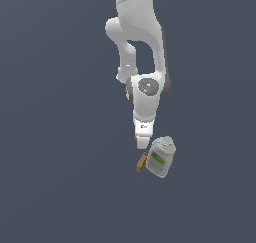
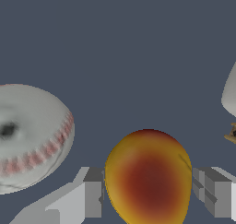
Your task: Pick up a designated object from a clutter of objects.
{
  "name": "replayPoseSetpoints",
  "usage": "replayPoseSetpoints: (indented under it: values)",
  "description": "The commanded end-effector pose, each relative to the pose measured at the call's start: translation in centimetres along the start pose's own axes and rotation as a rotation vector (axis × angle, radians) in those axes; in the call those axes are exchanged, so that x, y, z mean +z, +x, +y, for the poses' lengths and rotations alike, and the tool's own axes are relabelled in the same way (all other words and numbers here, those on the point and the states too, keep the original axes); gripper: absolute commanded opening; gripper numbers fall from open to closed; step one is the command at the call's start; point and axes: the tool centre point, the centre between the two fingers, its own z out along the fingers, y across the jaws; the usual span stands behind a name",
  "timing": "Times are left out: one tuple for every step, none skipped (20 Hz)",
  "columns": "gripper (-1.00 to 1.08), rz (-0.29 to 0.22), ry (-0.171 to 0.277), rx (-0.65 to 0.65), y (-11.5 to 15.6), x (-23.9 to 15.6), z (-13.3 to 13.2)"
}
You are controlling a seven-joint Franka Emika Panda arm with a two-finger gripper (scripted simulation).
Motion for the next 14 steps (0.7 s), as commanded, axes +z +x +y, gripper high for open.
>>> replayPoseSetpoints:
  values:
    - [-1.00,0.000,-0.001,0.000,-0.2,-1.1,0.2]
    - [-1.00,0.000,0.000,0.000,-0.2,-1.6,0.2]
    - [-1.00,0.000,0.000,0.000,-0.3,-2.2,0.3]
    - [-1.00,0.000,0.001,0.000,-0.4,-2.8,0.4]
    - [-1.00,0.000,0.002,-0.001,-0.6,-3.5,0.4]
    - [-1.00,0.000,0.002,-0.001,-0.7,-4.2,0.5]
    - [-1.00,0.000,0.003,-0.001,-0.8,-5.0,0.6]
    - [-1.00,0.000,0.004,-0.001,-0.9,-5.8,0.7]
    - [-1.00,0.000,0.005,-0.001,-1.1,-6.6,0.8]
    - [-1.00,0.001,0.006,-0.001,-1.2,-7.6,0.9]
    - [-1.00,0.001,0.007,-0.001,-1.3,-8.5,1.0]
    - [-1.00,0.001,0.008,-0.002,-1.5,-9.5,1.2]
    - [-1.00,0.001,0.009,-0.002,-1.6,-10.5,1.3]
    - [-1.00,0.001,0.010,-0.002,-1.8,-11.5,1.4]
